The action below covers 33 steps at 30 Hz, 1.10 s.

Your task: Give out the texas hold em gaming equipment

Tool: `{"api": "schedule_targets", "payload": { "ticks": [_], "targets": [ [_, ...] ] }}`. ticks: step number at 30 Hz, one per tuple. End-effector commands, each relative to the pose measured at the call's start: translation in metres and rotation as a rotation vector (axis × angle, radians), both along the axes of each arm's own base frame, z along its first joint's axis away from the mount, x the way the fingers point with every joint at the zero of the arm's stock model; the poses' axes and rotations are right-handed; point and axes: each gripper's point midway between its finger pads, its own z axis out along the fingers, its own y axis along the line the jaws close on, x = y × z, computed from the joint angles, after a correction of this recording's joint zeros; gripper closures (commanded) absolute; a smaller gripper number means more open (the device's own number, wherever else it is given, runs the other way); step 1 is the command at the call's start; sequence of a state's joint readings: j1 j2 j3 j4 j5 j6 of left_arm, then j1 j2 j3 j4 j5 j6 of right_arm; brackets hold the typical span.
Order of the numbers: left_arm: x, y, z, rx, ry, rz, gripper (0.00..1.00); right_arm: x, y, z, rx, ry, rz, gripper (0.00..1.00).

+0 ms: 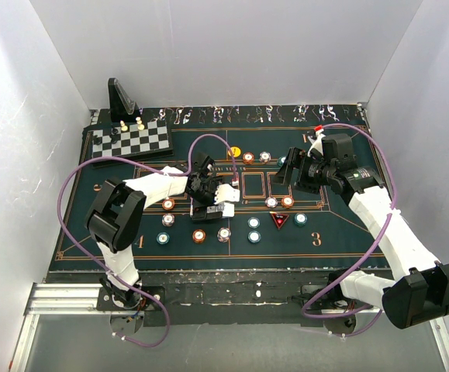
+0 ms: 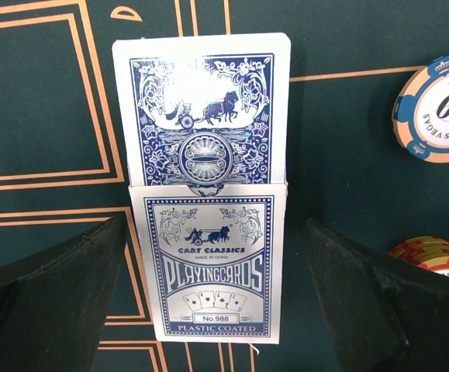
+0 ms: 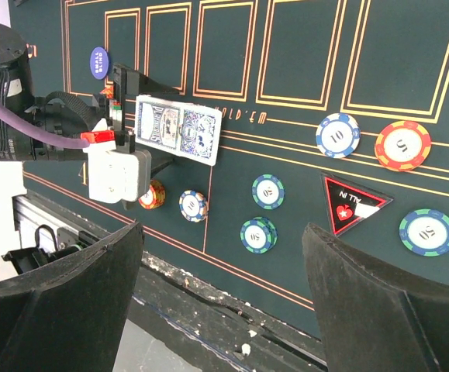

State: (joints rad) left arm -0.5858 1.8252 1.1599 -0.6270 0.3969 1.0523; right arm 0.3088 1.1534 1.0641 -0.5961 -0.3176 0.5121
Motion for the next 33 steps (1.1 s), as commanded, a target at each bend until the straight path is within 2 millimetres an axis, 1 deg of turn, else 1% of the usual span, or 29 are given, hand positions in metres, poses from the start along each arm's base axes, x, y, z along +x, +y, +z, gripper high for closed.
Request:
{"api": "schedule_targets", "payload": {
  "ticks": [1,5,6,7,10,14,17,19,24,26,28,30,33],
  "targets": [
    [0.005,0.008,-0.010,0.051,-0.028,0.010,0.02,0.005,0.004,0.021,0.030,-0.085,0.023,0.10],
    [0.005,0.006,-0.012,0.049,-0.004,0.014,0.02,0.005,0.003,0.020,0.031,-0.081,0.021,0.10],
    [0.005,0.005,-0.012,0.049,0.005,0.018,0.02,0.005,0.004,0.020,0.032,-0.080,0.021,0.10],
    [0.005,0.004,-0.010,0.046,0.013,0.026,0.05,0.005,0.003,0.020,0.031,-0.080,0.018,0.10],
    [0.005,0.003,-0.006,0.044,0.020,0.038,0.16,0.004,0.004,0.016,0.034,-0.071,0.019,0.10],
    [0.004,0.002,0.003,0.033,0.022,0.054,0.38,0.003,0.006,0.012,0.053,-0.060,0.022,0.10],
    [0.005,0.000,0.014,0.019,0.031,0.080,0.51,0.002,0.010,0.008,0.072,-0.046,0.028,0.10],
    [0.007,-0.003,0.023,0.005,0.025,0.088,0.58,0.001,0.012,0.005,0.085,-0.037,0.036,0.10],
    [0.018,-0.010,0.052,-0.042,0.006,0.126,0.63,-0.001,0.020,0.001,0.129,-0.009,0.059,0.10],
    [0.025,-0.017,0.071,-0.075,-0.014,0.139,0.69,-0.002,0.026,0.003,0.170,-0.003,0.076,0.10],
    [0.026,-0.021,0.086,-0.101,-0.018,0.141,0.74,-0.003,0.035,0.007,0.229,-0.002,0.107,0.09],
    [0.027,-0.025,0.102,-0.127,-0.021,0.149,0.76,-0.003,0.044,0.012,0.280,-0.005,0.136,0.07],
    [0.026,-0.028,0.122,-0.148,-0.011,0.159,0.76,-0.001,0.054,0.016,0.309,-0.004,0.163,0.07]
  ]
}}
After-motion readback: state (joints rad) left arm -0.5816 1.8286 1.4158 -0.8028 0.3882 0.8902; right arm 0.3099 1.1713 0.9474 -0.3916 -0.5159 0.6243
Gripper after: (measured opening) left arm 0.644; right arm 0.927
